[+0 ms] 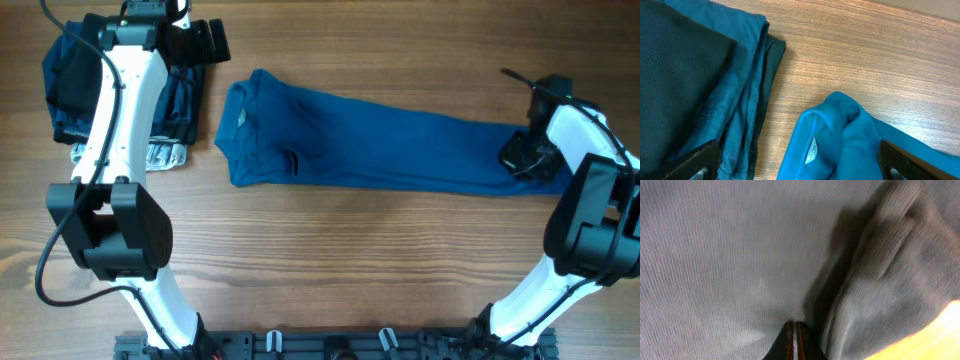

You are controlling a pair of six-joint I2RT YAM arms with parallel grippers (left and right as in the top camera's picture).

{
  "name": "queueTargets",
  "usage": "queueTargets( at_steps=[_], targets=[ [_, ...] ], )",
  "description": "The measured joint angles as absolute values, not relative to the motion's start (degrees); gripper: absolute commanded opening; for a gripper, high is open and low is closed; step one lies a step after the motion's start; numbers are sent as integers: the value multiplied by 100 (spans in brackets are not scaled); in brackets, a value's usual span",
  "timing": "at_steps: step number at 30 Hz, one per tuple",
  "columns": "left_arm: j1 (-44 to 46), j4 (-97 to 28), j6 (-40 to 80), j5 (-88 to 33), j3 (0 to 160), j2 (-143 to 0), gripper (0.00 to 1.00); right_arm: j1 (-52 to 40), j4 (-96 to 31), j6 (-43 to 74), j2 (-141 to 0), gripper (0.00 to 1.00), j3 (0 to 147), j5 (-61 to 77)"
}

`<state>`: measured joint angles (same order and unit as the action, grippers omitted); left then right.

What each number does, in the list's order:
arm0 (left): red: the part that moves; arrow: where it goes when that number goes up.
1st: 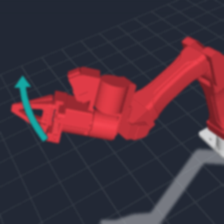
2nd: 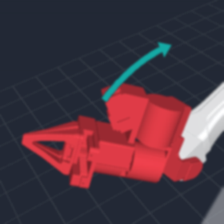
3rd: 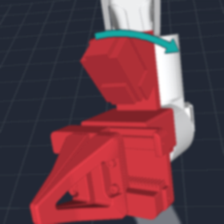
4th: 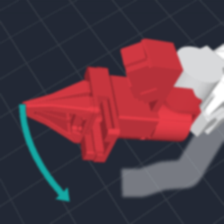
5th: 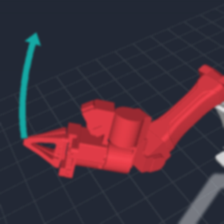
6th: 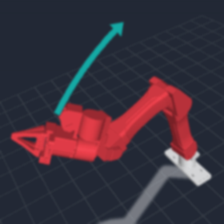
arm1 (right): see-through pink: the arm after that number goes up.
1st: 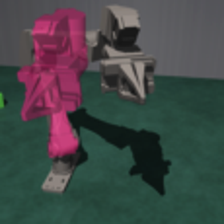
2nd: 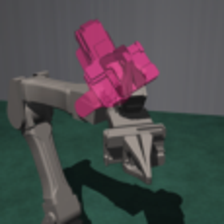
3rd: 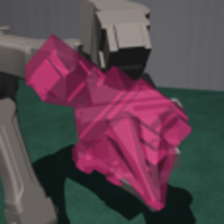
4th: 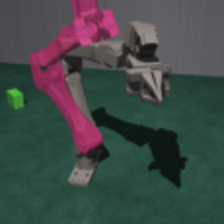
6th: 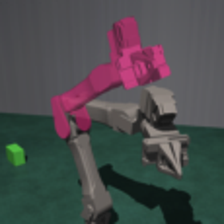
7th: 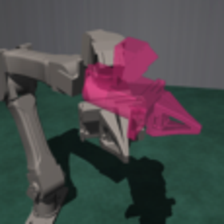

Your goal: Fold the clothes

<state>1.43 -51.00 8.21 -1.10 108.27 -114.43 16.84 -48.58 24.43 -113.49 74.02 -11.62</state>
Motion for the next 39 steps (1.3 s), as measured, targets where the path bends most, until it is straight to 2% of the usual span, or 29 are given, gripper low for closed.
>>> queueTargets(
  at_steps=[6, 20, 24, 28, 32, 34, 39],
  targets=[
    [143, -5103, 821, -110, 10827, -11443, 100, 1872, -4644, 2421, -11349, 4, 7404, -1170],
    [143, -5100, 821, -110, 10827, -11443, 100, 2751, -5612, 2569, -10982, 5, 7430, -1721],
    [143, -5100, 821, -110, 10827, -11443, 100, 2759, -5159, 2331, -10833, 19, 7474, -1518],
    [143, -5103, 821, -110, 10827, -11443, 100, 2838, -4624, 1603, -10829, 36, 7664, -679],
    [143, -5100, 821, -110, 10827, -11443, 100, 3339, -4163, 582, -10822, 47, 7773, 471],
    [143, -5103, 821, -110, 10827, -11443, 100, 3677, -3883, 67, -10820, 56, 7778, 810],
    [143, -5100, 821, -110, 10827, -11443, 100, 4185, -3634, -644, -10820, 46, 7780, 1352]
  ],
)
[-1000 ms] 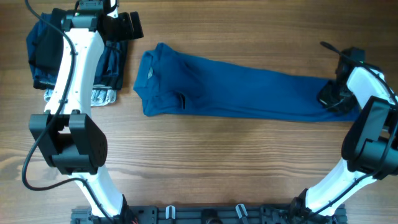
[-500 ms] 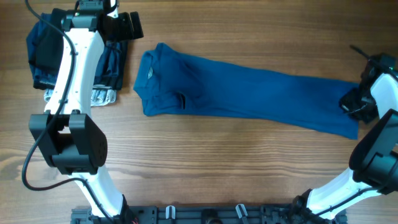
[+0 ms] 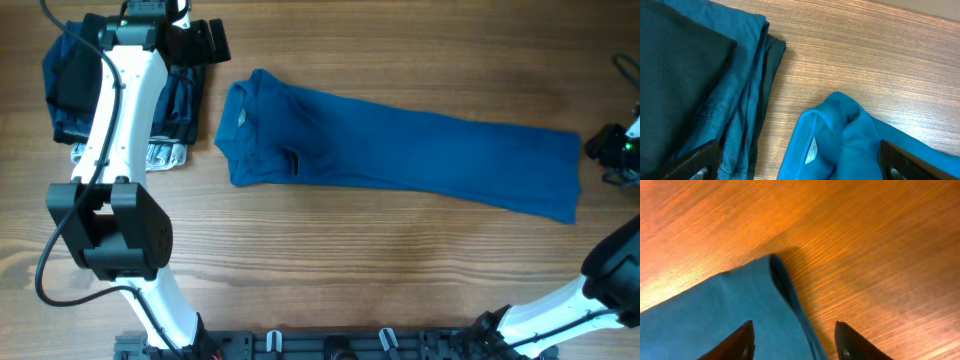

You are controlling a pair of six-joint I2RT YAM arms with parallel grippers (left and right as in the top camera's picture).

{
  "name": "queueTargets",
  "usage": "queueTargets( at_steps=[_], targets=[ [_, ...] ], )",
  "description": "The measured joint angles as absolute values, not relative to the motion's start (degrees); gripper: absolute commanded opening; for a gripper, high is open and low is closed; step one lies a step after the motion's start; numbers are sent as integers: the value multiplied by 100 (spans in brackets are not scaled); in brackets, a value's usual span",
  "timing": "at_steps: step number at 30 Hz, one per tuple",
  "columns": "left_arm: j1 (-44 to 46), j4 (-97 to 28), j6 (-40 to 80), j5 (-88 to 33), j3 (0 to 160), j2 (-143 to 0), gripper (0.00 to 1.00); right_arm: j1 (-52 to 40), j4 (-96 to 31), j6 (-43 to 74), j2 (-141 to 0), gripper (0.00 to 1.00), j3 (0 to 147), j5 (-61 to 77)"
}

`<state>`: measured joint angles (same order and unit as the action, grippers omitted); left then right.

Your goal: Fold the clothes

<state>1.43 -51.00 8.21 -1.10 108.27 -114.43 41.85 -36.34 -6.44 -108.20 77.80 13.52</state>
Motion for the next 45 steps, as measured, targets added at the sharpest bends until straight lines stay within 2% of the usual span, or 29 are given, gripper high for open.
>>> queueTargets(
  at_steps=[4, 14, 18, 23, 36, 40, 43, 45],
  targets=[
    [143, -5103, 821, -110, 10827, -11443, 100, 4254, -3437, -1105, -10822, 38, 7776, 2021],
    [143, -5100, 821, -110, 10827, -11443, 100, 4254, -3310, -1815, -11708, 37, 7743, 3004],
    [143, -5103, 821, -110, 10827, -11443, 100, 4254, -3245, -1942, -11760, 46, 7710, 3107],
    [143, -5100, 821, -110, 10827, -11443, 100, 4254, -3214, -1964, -11760, 52, 7712, 3111],
    [143, -5103, 821, -110, 10827, -11443, 100, 4254, -3247, -1966, -11760, 60, 7784, 2773],
    [143, -5103, 821, -110, 10827, -11443, 100, 4254, -3210, -1944, -11760, 55, 7784, 2615],
    [143, -5100, 821, -110, 10827, -11443, 100, 4254, -3210, -1874, -11760, 44, 7784, 2585],
    [143, -5103, 821, -110, 10827, -11443, 100, 4248, -3212, -1820, -11760, 40, 7784, 2587]
  ],
)
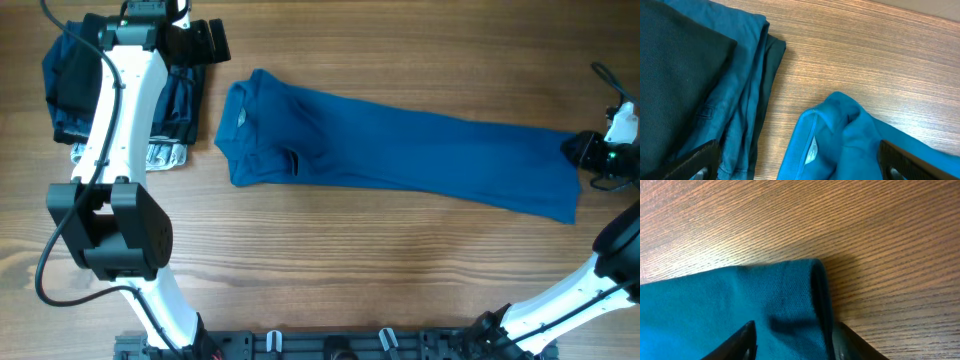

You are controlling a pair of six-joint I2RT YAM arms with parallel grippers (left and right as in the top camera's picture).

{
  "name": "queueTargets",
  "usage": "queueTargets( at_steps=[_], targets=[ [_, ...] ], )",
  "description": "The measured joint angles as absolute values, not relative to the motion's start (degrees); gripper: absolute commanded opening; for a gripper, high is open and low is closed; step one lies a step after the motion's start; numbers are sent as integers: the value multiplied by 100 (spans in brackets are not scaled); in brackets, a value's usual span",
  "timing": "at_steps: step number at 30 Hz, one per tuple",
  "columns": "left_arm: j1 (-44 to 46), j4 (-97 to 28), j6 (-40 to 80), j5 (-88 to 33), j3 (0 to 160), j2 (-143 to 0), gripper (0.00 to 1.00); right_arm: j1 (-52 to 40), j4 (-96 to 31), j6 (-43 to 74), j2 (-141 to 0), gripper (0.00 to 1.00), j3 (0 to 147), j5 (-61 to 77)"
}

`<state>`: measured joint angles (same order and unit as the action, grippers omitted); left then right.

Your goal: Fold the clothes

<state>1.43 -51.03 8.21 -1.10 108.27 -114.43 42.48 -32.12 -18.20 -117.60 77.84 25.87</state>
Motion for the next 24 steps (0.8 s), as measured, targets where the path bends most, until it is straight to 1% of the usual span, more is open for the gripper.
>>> queueTargets(
  at_steps=[1, 8, 11, 13, 14, 15, 17, 18, 24],
  targets=[
    [143, -5103, 821, -110, 10827, -11443, 100, 4244, -3214, -1813, -11760, 39, 7784, 2589],
    [143, -5103, 821, -110, 10827, -11443, 100, 4139, -3319, -1806, -11760, 37, 7784, 2613],
    [143, -5103, 821, -110, 10827, -11443, 100, 4141, -3317, -1806, -11760, 31, 7784, 2613],
    [143, -5103, 821, -110, 10827, -11443, 100, 4141, -3319, -1806, -11760, 25, 7784, 2613],
    [143, -5103, 821, -110, 10827, -11443, 100, 4141, -3319, -1796, -11760, 16, 7784, 2687],
    [143, -5103, 821, -110, 10827, -11443, 100, 4141, -3319, -1796, -11760, 14, 7784, 2700],
    [143, -5103, 821, -110, 10827, -11443, 100, 4141, -3319, -1780, -11760, 6, 7784, 2742],
    [143, -5103, 821, -110, 10827, -11443, 100, 4141, -3317, -1780, -11760, 4, 7784, 2764],
    [143, -5103, 821, -110, 10827, -11443, 100, 4141, -3188, -1734, -11760, 4, 7784, 2956]
  ],
)
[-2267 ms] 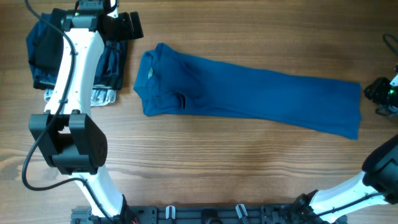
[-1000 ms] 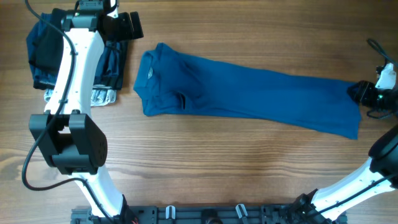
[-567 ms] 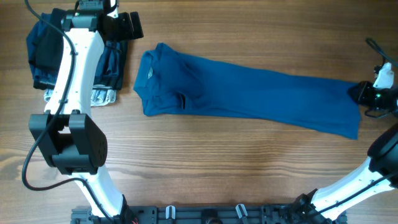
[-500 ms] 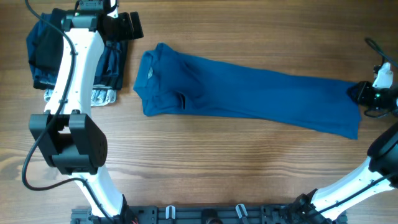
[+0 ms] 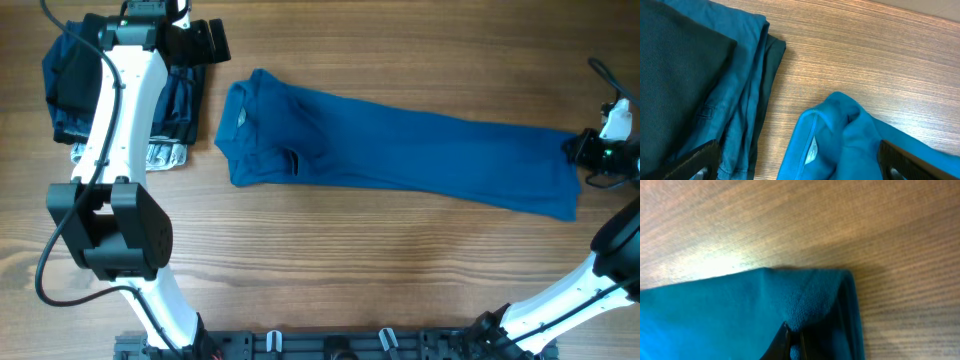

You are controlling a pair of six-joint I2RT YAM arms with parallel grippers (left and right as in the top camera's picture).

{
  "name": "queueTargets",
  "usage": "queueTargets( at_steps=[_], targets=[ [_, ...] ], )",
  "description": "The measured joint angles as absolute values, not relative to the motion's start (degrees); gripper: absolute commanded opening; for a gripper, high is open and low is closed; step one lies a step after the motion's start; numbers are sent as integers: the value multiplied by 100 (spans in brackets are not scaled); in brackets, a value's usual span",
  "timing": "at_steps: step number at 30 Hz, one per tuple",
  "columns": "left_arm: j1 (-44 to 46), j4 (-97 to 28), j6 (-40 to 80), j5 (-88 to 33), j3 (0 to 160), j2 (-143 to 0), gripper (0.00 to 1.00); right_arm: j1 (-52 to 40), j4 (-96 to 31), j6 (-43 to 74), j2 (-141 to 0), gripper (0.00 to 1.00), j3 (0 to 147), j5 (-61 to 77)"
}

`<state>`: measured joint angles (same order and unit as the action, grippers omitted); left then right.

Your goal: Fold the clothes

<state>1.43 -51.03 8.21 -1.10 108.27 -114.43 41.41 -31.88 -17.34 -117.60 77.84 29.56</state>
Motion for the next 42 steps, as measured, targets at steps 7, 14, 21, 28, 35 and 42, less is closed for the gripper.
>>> queueTargets(
  at_steps=[7, 14, 21, 28, 35, 42],
  targets=[
    [143, -5100, 821, -110, 10827, -11443, 100, 4141, -2971, -1372, -11760, 4, 7835, 3109],
    [143, -5103, 821, -110, 10827, -11443, 100, 4132, -2908, -1157, -11760, 4, 8176, 3153],
    [143, -5103, 821, -110, 10827, -11443, 100, 3876, -2558, -1142, -11760, 6, 8267, 2954],
    [143, -5103, 821, -110, 10827, -11443, 100, 3208, -1986, -1232, -11854, 26, 8267, 1981],
    [143, -5103, 821, -110, 10827, -11443, 100, 3030, -1826, -1177, -11904, 44, 8267, 954],
    [143, -5103, 821, -110, 10827, -11443, 100, 3052, -2005, -961, -11904, 60, 8396, 454]
  ],
)
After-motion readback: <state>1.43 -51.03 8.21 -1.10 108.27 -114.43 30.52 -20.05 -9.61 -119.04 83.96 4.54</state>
